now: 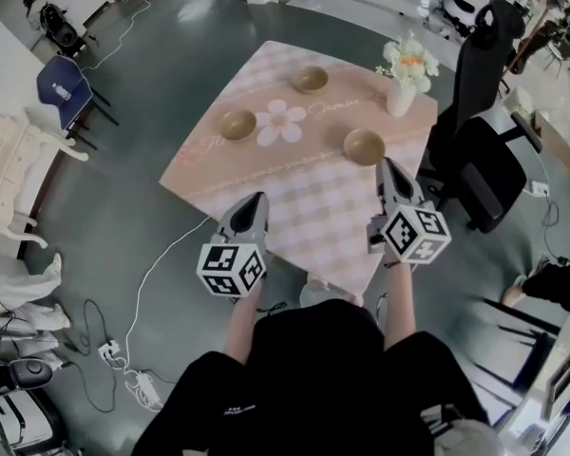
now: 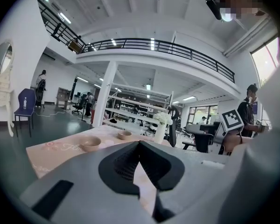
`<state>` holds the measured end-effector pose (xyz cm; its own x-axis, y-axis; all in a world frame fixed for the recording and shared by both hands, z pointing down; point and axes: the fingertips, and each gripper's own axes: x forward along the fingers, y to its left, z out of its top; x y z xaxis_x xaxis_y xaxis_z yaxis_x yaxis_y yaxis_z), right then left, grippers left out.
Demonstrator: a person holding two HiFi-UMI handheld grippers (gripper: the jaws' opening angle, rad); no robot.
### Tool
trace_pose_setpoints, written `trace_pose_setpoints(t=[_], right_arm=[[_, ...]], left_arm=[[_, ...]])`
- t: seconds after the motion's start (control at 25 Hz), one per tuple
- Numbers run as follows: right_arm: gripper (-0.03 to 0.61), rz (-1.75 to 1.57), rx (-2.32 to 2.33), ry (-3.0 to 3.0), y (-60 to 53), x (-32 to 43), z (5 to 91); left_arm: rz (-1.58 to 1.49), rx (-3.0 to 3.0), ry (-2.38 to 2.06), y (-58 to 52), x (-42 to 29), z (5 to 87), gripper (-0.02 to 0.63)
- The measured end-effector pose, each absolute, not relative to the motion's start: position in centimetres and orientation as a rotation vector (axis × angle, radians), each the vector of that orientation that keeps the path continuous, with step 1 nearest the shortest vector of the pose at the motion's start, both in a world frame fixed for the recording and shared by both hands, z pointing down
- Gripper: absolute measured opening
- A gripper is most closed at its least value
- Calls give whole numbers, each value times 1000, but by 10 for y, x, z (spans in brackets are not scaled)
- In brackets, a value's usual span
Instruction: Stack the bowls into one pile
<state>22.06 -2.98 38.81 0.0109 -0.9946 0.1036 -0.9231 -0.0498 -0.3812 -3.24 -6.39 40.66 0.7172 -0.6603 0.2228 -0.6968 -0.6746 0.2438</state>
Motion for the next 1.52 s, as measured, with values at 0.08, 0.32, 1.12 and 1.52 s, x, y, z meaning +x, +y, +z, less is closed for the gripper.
trace_pose_setpoints(t=[0.08,0.32,1.12,1.52], right_arm=[[-8,-532,-2086,2006,-38,225,395],[-8,-652,-2161,1941,-52,243,420],[-7,-896,-2456,1773,-101,306,502],[108,-1008,-2526,1698,-113,320,539]], left_arm=[[175,2604,-1044,-73,-26,413,-3],[204,2618,-975,-95,-2,422,-3],[396,2574,-616,-151,100,484,-3],[439,2539,-547,-158,128,507,-3]])
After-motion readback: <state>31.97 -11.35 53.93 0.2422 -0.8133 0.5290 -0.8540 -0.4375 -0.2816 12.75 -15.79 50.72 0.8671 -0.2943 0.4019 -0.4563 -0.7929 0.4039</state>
